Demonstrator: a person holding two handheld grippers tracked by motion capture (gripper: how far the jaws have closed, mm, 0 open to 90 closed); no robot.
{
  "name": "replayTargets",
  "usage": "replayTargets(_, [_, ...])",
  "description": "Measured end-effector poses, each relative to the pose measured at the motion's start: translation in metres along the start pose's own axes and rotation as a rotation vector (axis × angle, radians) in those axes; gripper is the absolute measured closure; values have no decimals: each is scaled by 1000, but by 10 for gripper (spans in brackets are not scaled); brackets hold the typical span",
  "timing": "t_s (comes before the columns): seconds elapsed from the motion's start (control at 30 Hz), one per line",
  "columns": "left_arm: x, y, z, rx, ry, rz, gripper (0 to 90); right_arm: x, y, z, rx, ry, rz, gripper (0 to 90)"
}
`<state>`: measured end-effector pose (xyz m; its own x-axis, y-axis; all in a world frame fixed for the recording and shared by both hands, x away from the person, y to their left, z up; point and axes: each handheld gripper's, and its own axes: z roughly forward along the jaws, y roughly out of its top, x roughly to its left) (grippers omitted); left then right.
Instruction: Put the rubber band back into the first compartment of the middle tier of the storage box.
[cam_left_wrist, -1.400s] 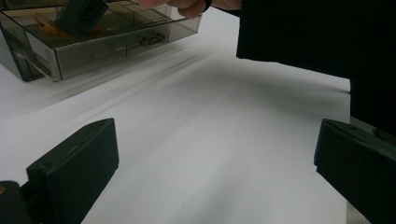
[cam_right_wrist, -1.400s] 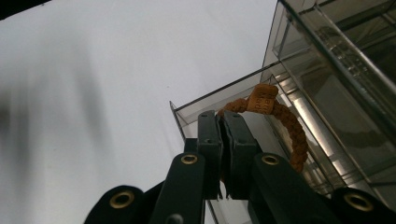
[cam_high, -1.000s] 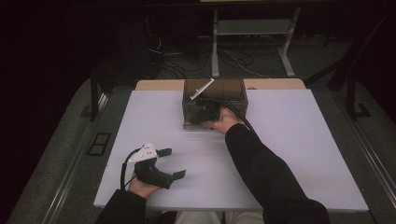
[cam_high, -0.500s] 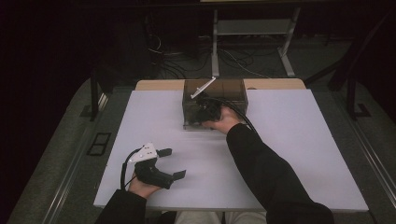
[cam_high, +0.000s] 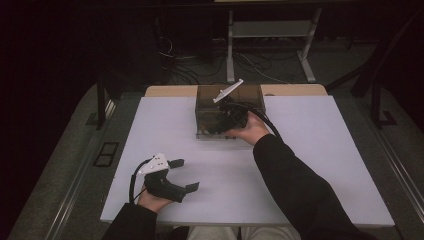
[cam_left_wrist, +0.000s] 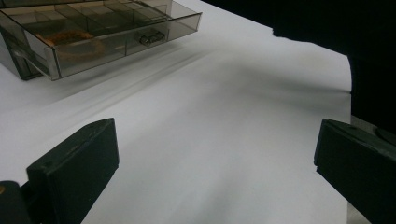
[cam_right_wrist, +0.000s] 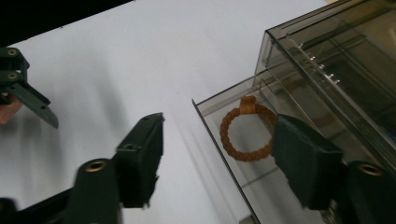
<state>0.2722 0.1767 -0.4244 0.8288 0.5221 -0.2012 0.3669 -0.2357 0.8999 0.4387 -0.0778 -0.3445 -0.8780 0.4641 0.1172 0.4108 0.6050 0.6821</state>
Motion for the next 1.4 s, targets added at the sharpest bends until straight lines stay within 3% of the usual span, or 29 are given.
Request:
replayTargets(0.27, [0, 0, 0, 1, 0, -4, 0, -1, -12, -26, -18, -30, 56, 127])
replayTargets(0.4, [0, 0, 0, 1, 2, -5, 0, -1, -19, -38, -30, -15, 85, 98])
replayTargets(0.47, [0, 0, 0, 2, 1, -3, 0, 0, -24, -42, -24, -27, 92, 2])
replayTargets(1.1, [1, -1, -1, 4, 6, -8, 0, 15, -70, -85, -71, -45, 109, 1])
replayTargets(1.4, [1, -1, -1, 3, 8, -4, 0, 16, -93, -101, -86, -60, 134, 2])
